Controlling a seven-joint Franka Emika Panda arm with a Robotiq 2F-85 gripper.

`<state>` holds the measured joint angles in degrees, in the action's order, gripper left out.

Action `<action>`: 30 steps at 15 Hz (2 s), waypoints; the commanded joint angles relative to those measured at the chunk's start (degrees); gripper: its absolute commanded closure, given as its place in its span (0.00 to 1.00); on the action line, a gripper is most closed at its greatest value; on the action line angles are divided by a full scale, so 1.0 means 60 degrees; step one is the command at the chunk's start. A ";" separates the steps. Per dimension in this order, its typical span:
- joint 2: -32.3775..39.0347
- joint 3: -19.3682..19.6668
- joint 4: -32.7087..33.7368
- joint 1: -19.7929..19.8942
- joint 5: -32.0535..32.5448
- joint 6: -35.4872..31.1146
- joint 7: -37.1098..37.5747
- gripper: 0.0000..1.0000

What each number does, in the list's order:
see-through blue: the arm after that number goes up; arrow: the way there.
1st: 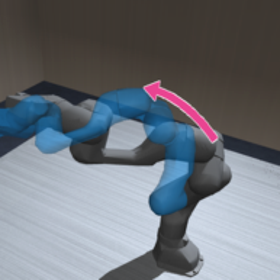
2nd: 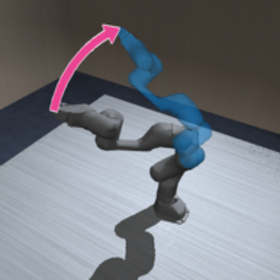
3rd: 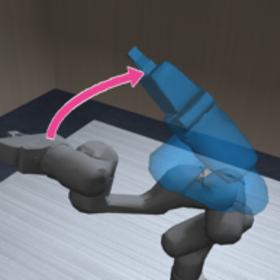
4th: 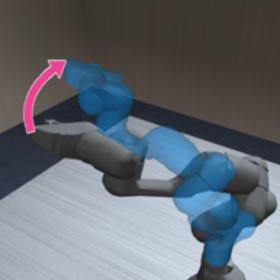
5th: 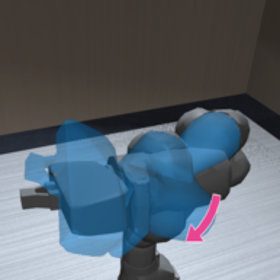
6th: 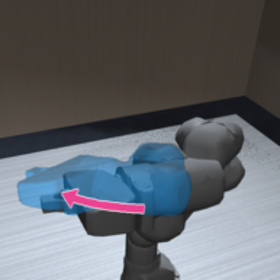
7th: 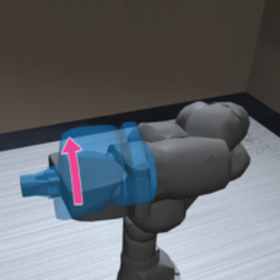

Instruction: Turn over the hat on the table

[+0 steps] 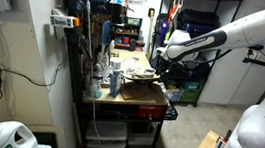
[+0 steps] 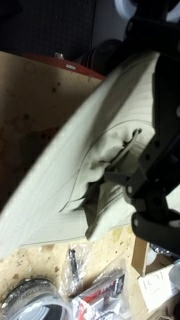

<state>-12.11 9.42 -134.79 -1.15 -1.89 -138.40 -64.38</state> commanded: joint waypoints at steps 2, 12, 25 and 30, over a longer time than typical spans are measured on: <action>0.0512 0.0051 0.0538 0.0074 -0.0880 0.0975 0.0001 0.00; 0.1504 0.0047 0.1798 0.0525 -0.3251 0.3318 -0.0178 0.00; 0.1086 -0.0128 0.2297 0.0928 -0.3767 0.2485 0.0040 0.00; 0.0749 -0.0242 0.2235 0.0912 -0.2874 0.2131 0.0485 0.00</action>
<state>-5.42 8.64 -120.10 3.99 -22.72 -123.96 -63.57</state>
